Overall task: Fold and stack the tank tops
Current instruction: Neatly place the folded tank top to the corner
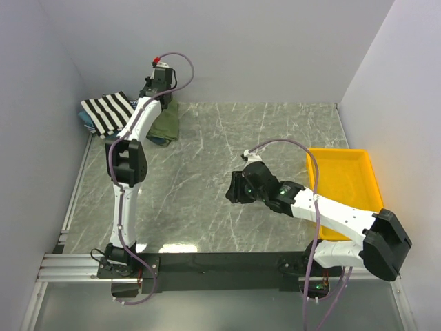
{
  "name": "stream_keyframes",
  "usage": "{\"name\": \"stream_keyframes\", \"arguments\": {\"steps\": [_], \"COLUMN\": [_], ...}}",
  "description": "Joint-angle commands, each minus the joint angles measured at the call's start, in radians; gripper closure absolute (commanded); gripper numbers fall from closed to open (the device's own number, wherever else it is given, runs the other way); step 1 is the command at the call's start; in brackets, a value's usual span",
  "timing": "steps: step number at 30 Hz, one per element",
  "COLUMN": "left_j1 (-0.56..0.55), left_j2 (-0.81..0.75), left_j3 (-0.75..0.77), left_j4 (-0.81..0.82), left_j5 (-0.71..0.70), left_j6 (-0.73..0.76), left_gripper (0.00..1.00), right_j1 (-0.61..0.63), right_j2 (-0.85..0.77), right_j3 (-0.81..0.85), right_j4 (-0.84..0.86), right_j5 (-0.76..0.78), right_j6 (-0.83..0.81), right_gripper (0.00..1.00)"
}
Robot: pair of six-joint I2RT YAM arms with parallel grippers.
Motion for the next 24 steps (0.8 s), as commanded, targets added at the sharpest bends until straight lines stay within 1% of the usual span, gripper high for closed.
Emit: {"name": "stream_keyframes", "arguments": {"steps": [1, 9, 24], "left_j1": [0.015, 0.067, 0.104], "left_j2": [-0.085, -0.103, -0.148], "left_j3": [0.058, 0.077, 0.094], "left_j4": [0.068, 0.073, 0.101], "left_j5": [0.0, 0.051, 0.1], "left_j6": [0.054, 0.043, 0.041], "left_gripper": [1.0, 1.0, 1.0], "right_j1": [-0.008, -0.008, -0.008], "right_j2": [0.015, 0.048, 0.096], "right_j3": [0.053, 0.075, 0.105], "right_j4": [0.042, 0.051, 0.058], "right_j5": [-0.005, -0.015, -0.031], "right_j6": [-0.01, -0.008, 0.001], "right_gripper": [0.5, 0.5, 0.5]}}
